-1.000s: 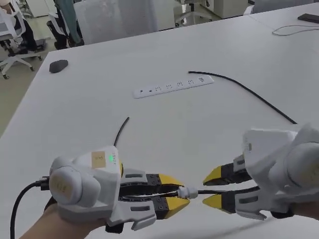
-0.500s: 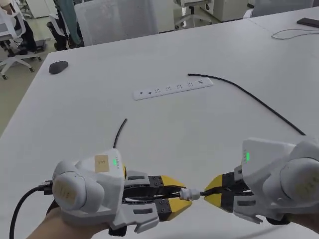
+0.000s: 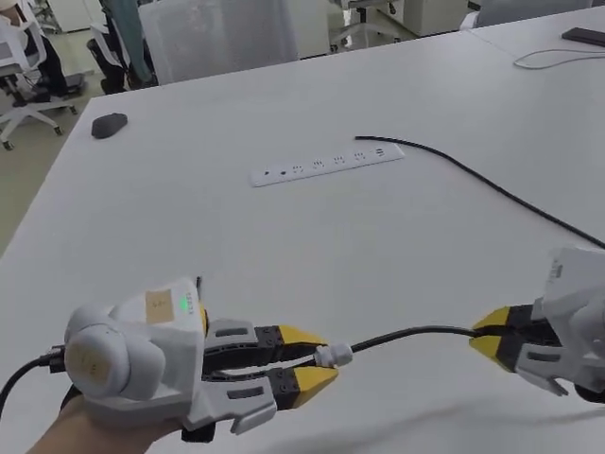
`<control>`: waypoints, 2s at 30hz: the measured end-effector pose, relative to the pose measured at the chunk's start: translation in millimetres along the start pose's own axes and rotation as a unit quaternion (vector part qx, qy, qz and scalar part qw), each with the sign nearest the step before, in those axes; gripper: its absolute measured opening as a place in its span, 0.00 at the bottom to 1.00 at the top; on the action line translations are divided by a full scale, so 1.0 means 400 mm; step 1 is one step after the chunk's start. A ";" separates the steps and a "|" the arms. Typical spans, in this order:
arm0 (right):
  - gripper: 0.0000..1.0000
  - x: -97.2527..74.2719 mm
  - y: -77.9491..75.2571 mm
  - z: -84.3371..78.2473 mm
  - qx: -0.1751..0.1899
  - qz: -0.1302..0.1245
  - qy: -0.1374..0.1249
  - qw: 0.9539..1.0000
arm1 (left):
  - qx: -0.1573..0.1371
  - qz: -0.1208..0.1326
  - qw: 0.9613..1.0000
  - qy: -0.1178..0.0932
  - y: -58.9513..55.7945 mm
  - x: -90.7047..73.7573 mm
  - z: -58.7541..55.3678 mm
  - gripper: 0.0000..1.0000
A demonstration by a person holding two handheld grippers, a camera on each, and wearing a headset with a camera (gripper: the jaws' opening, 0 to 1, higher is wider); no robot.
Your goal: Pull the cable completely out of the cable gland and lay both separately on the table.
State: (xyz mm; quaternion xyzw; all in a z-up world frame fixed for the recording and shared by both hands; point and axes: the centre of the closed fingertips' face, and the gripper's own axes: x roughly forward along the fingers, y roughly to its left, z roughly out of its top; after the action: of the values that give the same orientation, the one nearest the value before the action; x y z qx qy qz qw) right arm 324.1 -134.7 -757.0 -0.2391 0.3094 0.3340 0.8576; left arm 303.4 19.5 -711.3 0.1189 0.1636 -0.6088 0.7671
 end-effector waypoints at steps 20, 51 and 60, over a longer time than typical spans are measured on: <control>0.00 -0.016 -0.093 -0.113 0.040 -0.045 0.035 0.998 | -0.001 0.019 1.000 0.010 0.025 -0.027 -0.017 0.15; 0.15 0.058 0.230 0.262 -0.114 0.140 -0.084 0.980 | 0.002 0.021 1.000 0.008 0.019 -0.029 -0.014 0.15; 0.07 0.095 0.278 0.274 -0.168 0.167 -0.068 0.969 | 0.016 0.012 1.000 0.017 0.008 -0.023 -0.015 0.15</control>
State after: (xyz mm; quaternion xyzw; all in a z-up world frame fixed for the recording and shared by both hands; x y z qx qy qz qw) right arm 306.6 22.8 -729.7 -0.3017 0.2251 0.5353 0.7561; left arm 304.0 31.0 -713.3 0.1436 0.1654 -0.5996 0.7697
